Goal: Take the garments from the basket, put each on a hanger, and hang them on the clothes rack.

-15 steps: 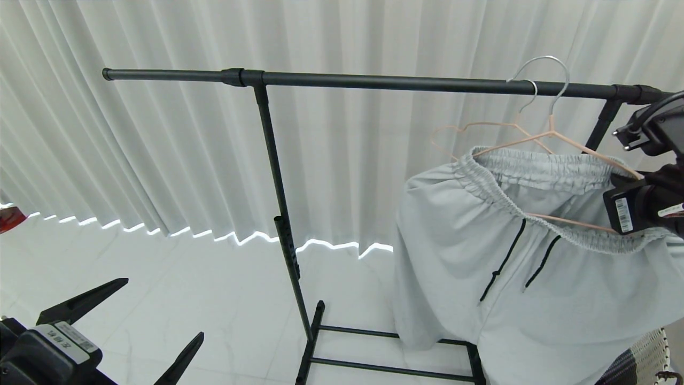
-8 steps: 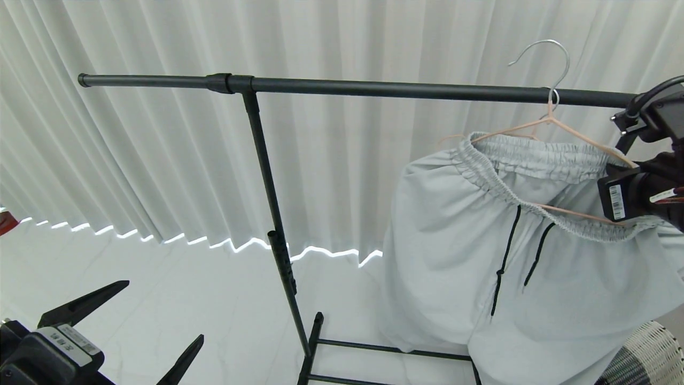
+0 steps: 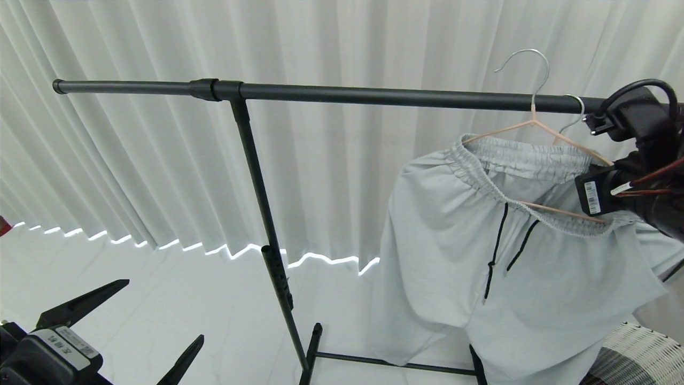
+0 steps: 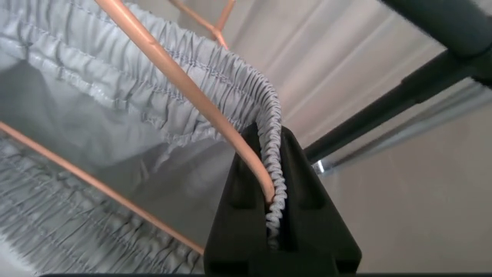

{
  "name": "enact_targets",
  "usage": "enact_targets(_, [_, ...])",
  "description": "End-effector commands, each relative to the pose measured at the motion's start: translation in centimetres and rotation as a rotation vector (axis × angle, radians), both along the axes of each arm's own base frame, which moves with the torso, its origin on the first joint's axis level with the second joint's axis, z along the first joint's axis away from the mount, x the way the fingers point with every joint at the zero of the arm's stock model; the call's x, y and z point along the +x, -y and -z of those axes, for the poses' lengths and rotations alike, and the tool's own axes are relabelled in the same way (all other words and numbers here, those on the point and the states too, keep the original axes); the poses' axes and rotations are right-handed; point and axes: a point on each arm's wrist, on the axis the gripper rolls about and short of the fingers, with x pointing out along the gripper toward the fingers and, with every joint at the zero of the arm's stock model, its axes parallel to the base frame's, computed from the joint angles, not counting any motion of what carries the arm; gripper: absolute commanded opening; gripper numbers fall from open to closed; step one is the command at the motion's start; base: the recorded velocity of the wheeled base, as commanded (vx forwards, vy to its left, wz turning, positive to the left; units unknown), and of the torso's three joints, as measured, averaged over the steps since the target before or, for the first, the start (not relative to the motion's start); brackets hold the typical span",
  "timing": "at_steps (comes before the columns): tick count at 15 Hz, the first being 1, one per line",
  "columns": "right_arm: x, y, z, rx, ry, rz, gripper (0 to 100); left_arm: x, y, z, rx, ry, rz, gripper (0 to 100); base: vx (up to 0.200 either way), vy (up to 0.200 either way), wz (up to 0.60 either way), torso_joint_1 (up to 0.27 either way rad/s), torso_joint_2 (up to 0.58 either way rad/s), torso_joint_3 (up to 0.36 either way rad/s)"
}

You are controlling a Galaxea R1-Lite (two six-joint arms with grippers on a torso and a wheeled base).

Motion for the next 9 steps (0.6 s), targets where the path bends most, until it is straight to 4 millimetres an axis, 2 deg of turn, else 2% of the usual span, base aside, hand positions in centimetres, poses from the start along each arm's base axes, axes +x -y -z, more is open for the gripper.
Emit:
enact_targets(1, [1.7, -1.1, 0.9, -0.004, -0.021, 0.025, 0, 0.0, 0.0, 0.0, 0.001, 0.0, -0.001, 100, 0.0, 0.0, 0.0, 0.0, 0.0, 0.0])
enact_targets(9, [3.6, -2.8, 2.8, 0.027, -0.03, 0.106, 0, 0.0, 0.0, 0.1, 0.004, -0.005, -0.001, 100, 0.0, 0.0, 0.0, 0.0, 0.0, 0.0])
